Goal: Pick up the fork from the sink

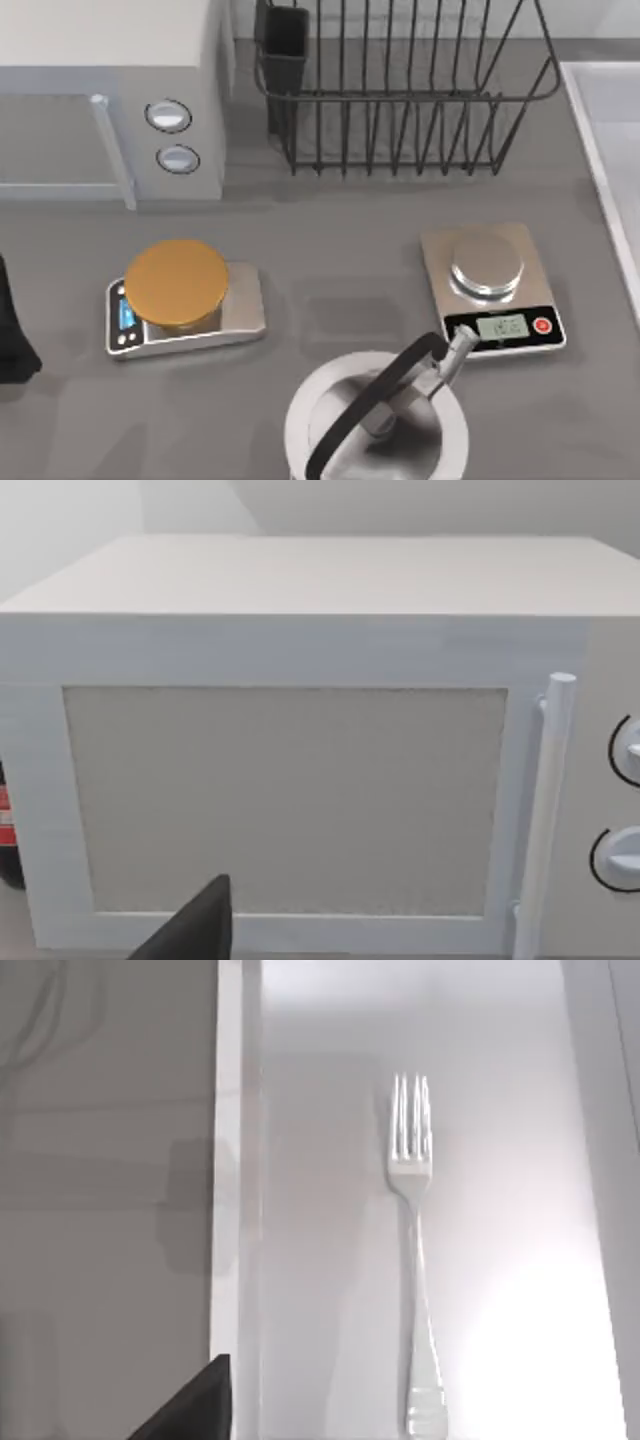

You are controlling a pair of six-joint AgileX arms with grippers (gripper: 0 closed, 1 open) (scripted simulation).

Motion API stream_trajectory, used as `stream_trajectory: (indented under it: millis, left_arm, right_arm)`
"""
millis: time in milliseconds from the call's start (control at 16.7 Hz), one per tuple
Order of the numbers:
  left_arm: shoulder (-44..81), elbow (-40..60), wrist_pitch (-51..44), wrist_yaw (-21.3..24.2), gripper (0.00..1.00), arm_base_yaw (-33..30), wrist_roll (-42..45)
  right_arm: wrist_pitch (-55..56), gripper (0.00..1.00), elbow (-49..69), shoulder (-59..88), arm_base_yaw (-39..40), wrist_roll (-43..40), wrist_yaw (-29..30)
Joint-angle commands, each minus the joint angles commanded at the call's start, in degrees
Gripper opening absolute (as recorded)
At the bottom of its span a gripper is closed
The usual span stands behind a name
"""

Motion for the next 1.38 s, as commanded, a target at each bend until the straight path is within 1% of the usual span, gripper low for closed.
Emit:
stream_trajectory:
  millis: [420, 720, 960, 1380]
  left_arm:
    - [0.0, 0.0, 0.0, 0.0, 1.0, 0.0, 0.0]
    - [0.0, 0.0, 0.0, 0.0, 1.0, 0.0, 0.0]
    - [0.0, 0.0, 0.0, 0.0, 1.0, 0.0, 0.0]
    - [0.0, 0.0, 0.0, 0.0, 1.0, 0.0, 0.0]
  right_arm:
    - [-20.14, 1.0, 33.94, 38.23, -3.06, -2.79, 0.04]
    - [-29.84, 1.0, 50.25, 56.65, -4.5, -4.16, 0.03]
    - [-32.8, 1.0, 55.22, 62.27, -4.93, -4.59, 0.02]
    - [-31.8, 1.0, 54.39, 62.67, -4.59, -4.54, 0.03]
